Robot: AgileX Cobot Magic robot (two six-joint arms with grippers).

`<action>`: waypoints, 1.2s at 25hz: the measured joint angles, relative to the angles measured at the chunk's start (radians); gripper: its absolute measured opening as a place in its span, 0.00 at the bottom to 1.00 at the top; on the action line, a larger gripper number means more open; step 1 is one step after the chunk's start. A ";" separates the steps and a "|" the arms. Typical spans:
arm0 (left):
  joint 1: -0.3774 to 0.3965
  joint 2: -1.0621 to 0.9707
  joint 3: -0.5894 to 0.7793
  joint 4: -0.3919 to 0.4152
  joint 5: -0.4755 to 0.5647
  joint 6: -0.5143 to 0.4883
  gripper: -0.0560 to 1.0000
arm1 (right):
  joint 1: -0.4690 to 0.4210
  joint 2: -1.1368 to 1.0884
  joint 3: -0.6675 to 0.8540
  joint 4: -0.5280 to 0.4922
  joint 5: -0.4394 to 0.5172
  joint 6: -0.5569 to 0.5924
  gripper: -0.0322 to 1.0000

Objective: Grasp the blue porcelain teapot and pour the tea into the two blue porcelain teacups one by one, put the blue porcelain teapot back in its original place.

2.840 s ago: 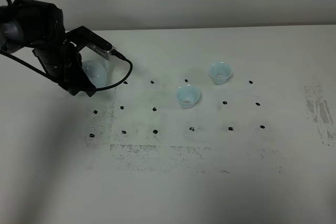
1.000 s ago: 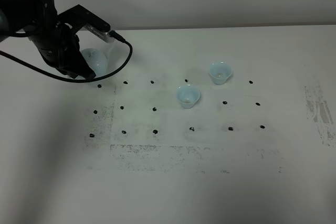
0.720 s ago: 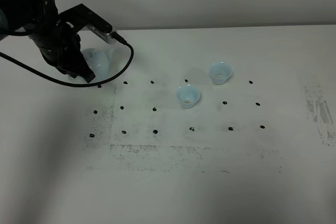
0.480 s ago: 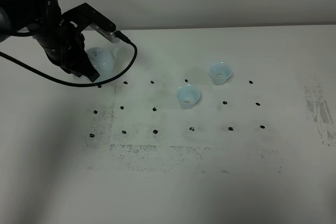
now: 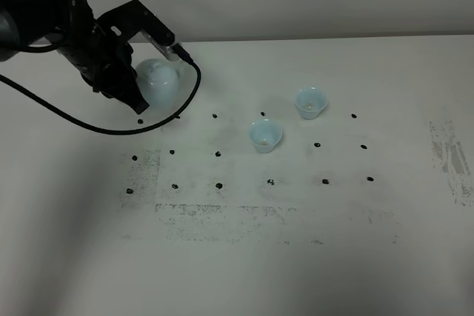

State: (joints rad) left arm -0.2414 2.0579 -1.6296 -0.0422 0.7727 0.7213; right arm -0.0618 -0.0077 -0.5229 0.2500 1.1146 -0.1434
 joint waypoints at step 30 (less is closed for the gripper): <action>-0.057 0.011 -0.005 -0.244 -0.094 0.674 0.14 | 0.000 0.000 0.000 0.001 0.000 0.000 0.26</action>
State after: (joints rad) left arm -0.2984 2.0694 -1.6348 -0.2862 0.6790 1.3949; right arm -0.0618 -0.0077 -0.5229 0.2513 1.1146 -0.1434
